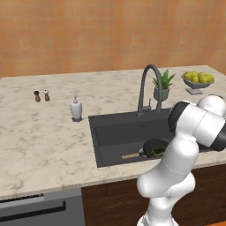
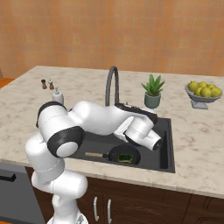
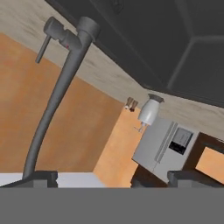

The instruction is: Pick the pan and sponge and place them into the sink. Then turn on the water.

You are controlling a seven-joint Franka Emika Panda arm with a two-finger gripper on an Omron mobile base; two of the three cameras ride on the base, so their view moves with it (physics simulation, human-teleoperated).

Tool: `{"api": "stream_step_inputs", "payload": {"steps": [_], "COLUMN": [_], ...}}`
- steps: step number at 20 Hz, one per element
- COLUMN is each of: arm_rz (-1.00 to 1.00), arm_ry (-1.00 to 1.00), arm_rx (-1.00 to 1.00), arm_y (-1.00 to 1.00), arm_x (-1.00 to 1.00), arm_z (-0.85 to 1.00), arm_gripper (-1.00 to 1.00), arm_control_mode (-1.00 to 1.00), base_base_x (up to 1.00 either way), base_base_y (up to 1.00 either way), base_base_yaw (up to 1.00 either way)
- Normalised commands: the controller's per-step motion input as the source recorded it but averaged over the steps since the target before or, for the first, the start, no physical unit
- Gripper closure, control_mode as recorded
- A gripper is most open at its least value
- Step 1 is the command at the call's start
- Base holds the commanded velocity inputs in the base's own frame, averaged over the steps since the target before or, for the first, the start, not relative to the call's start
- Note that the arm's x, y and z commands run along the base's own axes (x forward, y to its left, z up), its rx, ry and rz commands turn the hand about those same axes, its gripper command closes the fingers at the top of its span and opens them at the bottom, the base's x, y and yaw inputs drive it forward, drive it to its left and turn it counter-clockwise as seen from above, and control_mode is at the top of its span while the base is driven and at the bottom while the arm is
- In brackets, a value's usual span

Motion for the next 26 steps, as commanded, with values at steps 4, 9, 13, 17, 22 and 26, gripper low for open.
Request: {"api": "stream_step_inputs", "payload": {"steps": [4,9,13,17,22,26], "arm_rz": [0.0,0.0,0.0,0.0,0.0,0.0], "arm_ry": [-0.01,-0.01,-0.02,-0.02,0.0,0.0], "arm_rx": [0.04,0.06,0.11,0.13,0.11,0.05], "arm_y": [0.03,0.04,0.01,0.0,0.01,0.01], "arm_x": [0.34,0.37,0.36,0.34,0.37,0.36], "arm_z": [0.0,0.0,-0.04,-0.08,-0.21,-0.25], "arm_gripper": [-1.0,-1.0,-1.0,-1.0,-1.0,-1.0], "arm_control_mode": [-1.0,-1.0,-1.0,-1.0,-1.0,-1.0], "base_base_x": [0.0,0.0,0.0,0.0,0.0,0.0], "base_base_y": [0.0,0.0,0.0,0.0,0.0,0.0], "base_base_yaw": [0.0,0.0,0.0,0.0,0.0,0.0]}}
